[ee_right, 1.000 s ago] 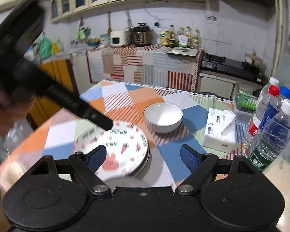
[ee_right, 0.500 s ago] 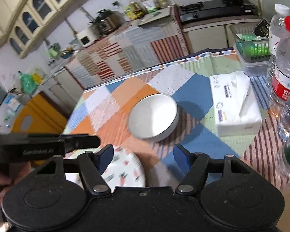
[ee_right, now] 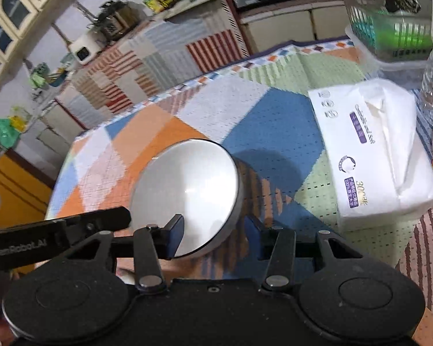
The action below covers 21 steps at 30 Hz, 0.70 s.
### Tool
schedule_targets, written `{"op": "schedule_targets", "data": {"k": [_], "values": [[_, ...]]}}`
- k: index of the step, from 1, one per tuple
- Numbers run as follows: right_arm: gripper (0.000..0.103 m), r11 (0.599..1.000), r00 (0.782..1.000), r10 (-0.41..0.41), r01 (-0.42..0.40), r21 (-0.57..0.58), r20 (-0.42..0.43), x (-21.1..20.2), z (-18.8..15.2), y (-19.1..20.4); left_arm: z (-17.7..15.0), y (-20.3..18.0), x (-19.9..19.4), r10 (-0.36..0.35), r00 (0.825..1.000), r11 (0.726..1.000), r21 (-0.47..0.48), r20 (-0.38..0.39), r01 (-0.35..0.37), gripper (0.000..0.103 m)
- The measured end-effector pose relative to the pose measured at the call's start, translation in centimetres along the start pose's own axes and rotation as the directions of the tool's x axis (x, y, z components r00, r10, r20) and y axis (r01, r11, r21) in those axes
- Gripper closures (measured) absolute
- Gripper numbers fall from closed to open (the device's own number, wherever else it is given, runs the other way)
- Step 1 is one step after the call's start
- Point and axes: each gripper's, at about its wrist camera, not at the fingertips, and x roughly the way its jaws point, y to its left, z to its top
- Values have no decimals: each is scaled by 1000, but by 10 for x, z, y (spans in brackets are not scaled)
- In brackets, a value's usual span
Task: Organize plates and bowls
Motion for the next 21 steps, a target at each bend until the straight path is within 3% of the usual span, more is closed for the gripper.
{"op": "schedule_targets", "data": {"k": [1,5,9,13,14,17,21], "values": [[75,1000,1000,6,-6,20,5,2,-1,-5,-1,0,5,2,1000,1000,3,-4,-2,62],[75,991,997,80,-82,106,20,4,-3,-21,-4,-6,16,33,999,999,42,-1,-33,62],[76,990,997,61,-66,126,38,10,-2,-22,-6,-6,23,38,999,999,11,1,-38,64],[95,987,999,18,-23,160,34,13,-1,-29,-10,-9,22,-13,1000,1000,-23,-11,12,69],[94,984,1000,13,-17,176,25,15,-1,-32,-11,-12,21,-25,1000,1000,-13,-13,24,78],[94,973,999,45,-49,225,23,18,-3,-41,-16,-26,17,2,999,998,65,-36,0,79],[94,971,998,63,-62,230,3,6,-9,-41,-23,-25,4,-19,998,998,57,-56,22,79]]}}
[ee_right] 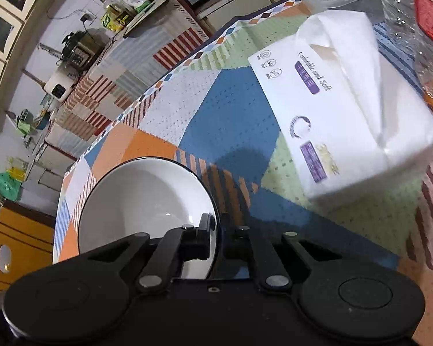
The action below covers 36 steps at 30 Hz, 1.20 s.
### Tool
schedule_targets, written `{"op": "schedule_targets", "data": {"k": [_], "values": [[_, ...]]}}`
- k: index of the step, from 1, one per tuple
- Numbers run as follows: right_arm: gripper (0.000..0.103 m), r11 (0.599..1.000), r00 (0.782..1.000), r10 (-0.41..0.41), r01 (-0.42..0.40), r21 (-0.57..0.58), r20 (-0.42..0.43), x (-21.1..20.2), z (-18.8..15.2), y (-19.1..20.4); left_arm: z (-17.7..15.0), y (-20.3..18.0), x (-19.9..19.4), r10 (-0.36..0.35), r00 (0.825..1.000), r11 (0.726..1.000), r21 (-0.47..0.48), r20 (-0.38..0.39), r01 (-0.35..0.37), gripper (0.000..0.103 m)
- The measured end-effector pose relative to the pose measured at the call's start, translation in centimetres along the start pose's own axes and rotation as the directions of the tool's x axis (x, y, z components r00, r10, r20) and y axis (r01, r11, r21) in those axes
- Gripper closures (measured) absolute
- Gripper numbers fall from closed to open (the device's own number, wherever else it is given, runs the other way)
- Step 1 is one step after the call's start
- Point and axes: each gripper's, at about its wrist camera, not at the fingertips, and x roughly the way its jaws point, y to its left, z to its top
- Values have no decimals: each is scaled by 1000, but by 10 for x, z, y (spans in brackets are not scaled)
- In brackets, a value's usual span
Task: Organize plates and bowls
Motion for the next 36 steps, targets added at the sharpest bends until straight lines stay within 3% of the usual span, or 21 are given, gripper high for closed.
{"op": "schedule_targets", "data": {"k": [8,13,17,25,36], "values": [[94,998,997,65,-66,15,34,-52,-10,11,-10,-2,-48,-80,996,996,-34,26,81,79],[94,997,997,78,-78,4,30,-71,-19,16,-22,-10,-67,-63,998,998,-16,3,63,79],[94,997,997,74,-73,-26,31,-90,-30,21,-37,-25,-87,-39,999,997,65,31,37,79],[93,992,994,95,-91,-85,52,-140,-47,37,-57,-41,-136,-30,999,992,122,40,25,79],[92,979,987,148,-136,-154,65,-201,-80,50,-92,-48,-189,-89,996,987,134,24,85,79]]}}
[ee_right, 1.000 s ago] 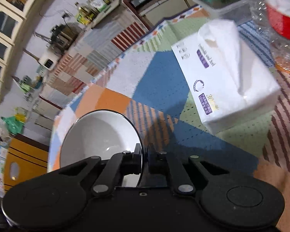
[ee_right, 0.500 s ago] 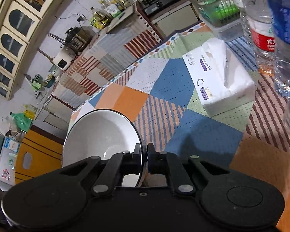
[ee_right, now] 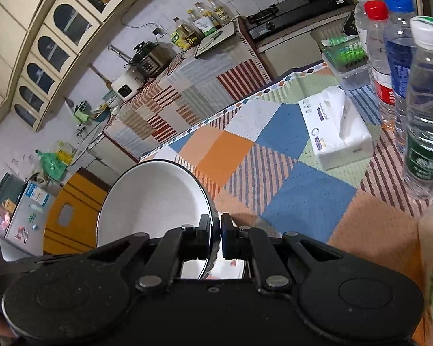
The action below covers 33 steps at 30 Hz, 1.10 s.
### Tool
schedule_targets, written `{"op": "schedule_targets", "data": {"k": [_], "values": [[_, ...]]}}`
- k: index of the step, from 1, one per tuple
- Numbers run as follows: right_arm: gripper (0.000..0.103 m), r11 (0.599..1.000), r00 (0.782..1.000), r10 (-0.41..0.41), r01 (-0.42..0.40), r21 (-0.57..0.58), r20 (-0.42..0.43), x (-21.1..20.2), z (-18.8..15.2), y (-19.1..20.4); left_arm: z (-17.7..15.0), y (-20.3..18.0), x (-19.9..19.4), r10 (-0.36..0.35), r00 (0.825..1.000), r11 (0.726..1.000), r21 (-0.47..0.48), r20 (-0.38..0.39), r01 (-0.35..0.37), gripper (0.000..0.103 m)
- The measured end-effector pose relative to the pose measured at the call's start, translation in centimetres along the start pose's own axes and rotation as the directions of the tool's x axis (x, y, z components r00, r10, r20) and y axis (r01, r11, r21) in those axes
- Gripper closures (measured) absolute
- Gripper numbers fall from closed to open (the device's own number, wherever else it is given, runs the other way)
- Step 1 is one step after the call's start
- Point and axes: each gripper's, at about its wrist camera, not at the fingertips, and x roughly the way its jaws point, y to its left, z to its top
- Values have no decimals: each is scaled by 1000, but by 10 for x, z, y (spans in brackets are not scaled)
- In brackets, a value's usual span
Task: Organize plates and bowls
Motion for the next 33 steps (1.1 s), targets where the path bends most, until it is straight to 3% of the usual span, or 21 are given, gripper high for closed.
{"op": "schedule_targets", "data": {"k": [6,12,18,33], "values": [[92,1000,1000,-11,11,-11,-5,-20,-18,-2,-19,-4,0,-49,996,999,-27,-71,47,79],[92,1000,1000,-20,20,4,-21,-31,-39,-8,-39,-15,3,-43,989,999,6,-140,44,79],[91,999,999,-38,39,36,-35,-34,-61,-17,-53,-19,18,-38,972,999,9,-233,41,79],[91,994,993,-97,100,53,-67,-31,-93,-27,-59,-15,44,-43,936,999,-38,-348,31,79]]}}
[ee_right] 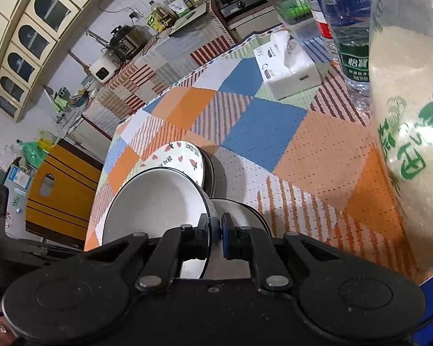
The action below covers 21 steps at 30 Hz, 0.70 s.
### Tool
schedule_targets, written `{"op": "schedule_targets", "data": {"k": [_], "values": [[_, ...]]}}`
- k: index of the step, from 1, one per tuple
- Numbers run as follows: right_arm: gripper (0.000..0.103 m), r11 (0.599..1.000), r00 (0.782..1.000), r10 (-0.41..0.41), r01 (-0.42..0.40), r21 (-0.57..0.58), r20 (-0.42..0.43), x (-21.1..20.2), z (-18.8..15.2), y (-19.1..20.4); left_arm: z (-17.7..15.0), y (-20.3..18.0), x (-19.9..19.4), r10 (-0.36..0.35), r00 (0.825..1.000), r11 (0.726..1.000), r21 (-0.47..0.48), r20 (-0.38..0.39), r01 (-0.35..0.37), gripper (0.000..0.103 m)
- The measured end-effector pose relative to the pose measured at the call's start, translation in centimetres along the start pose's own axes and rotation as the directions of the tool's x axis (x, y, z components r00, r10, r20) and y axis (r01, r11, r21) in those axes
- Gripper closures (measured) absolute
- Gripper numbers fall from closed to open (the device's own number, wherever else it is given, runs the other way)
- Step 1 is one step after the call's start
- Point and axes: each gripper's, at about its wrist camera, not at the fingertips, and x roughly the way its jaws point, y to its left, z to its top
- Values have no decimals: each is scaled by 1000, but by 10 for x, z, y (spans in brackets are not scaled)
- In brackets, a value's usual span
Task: Organize plates and bowls
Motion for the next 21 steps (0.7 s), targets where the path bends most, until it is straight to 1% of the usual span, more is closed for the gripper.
{"op": "schedule_targets", "data": {"k": [3,12,15,19,21], "values": [[91,1000,1000,-20,20,-11,-3,1,-2,0,1,1,4,-6,1000,1000,-5,-10,6,79],[91,984,992,-125,126,-129,14,1,-9,14,3,-2,10,-14,999,1000,0,-31,14,79],[91,970,987,-161,162,-181,19,3,-11,20,3,-2,12,-12,999,1000,1,-47,12,79],[91,944,977,-212,211,-253,22,6,-17,29,2,5,22,-38,995,999,-41,-96,34,79],[91,934,973,-230,227,-277,22,8,-20,30,1,7,26,-44,994,998,-52,-105,39,79]]}}
